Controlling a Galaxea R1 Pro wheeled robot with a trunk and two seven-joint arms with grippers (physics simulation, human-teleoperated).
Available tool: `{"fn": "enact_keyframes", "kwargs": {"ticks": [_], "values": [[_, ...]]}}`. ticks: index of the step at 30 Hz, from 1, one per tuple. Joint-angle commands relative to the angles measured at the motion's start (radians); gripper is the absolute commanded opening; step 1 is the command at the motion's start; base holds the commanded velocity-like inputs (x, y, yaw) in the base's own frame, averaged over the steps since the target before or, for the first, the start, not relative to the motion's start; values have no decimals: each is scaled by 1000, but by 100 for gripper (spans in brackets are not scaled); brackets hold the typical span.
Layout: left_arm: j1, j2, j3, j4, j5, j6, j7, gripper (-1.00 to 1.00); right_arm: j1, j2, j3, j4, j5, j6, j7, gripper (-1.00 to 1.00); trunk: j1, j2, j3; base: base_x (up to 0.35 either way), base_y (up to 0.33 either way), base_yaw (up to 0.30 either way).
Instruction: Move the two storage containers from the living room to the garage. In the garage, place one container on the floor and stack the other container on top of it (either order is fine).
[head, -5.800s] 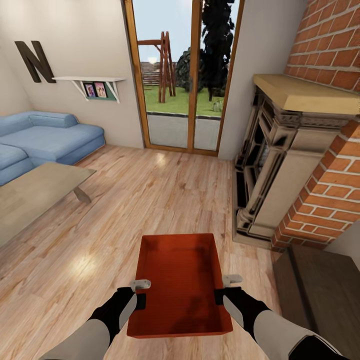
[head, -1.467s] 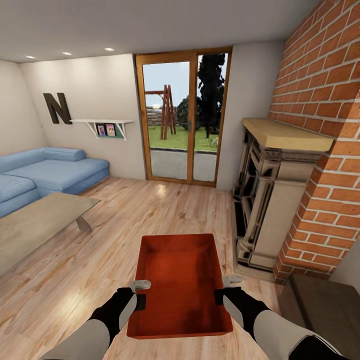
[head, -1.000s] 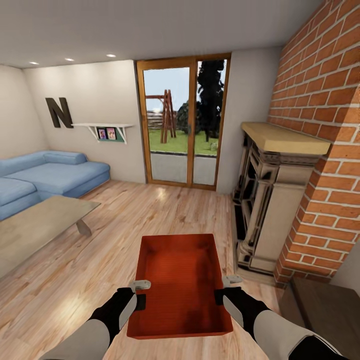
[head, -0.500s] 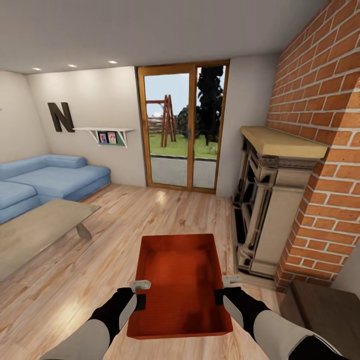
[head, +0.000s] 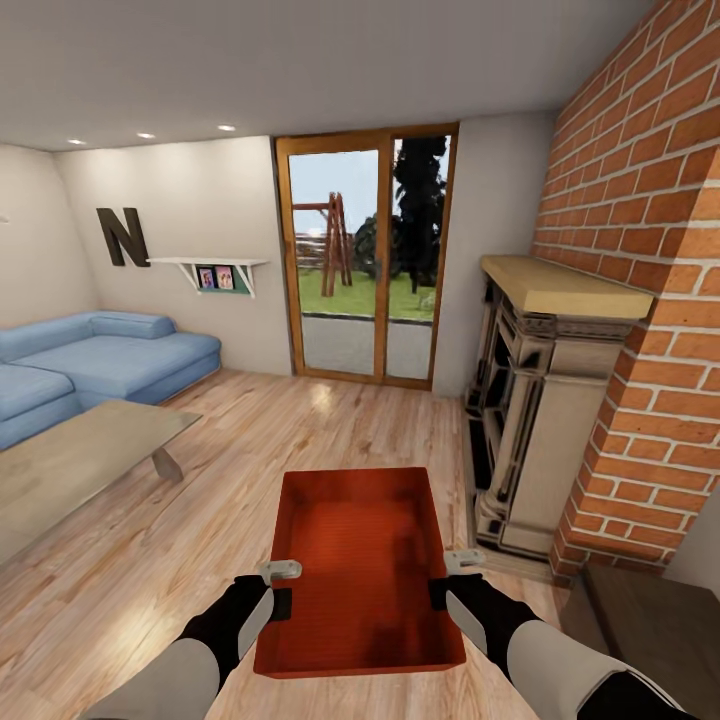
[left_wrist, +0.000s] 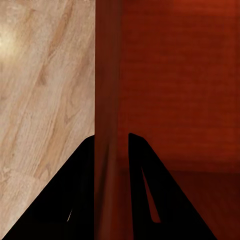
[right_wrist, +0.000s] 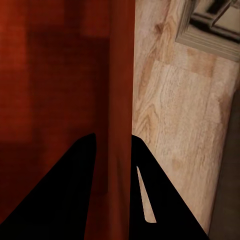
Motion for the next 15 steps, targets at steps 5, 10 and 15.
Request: {"fn": "enact_keyframes", "kwargs": {"ticks": [5,10,15], "values": [[0,1,-8,5,-14,9,40,-100,-2,-1,20,-14,-10,-30,-6,-100,1,-2,0,0,0,0],[0,1,-8,5,-14,9,40,-100,-2,-1,20,-14,-10,-30,-6,-100,1,-2,6,0,0,0],[0,1,-8,5,-14,9,40,-100,-2,-1,20,-14,-10,-30,-6,-100,1,-2,12,0,0,0]]}}
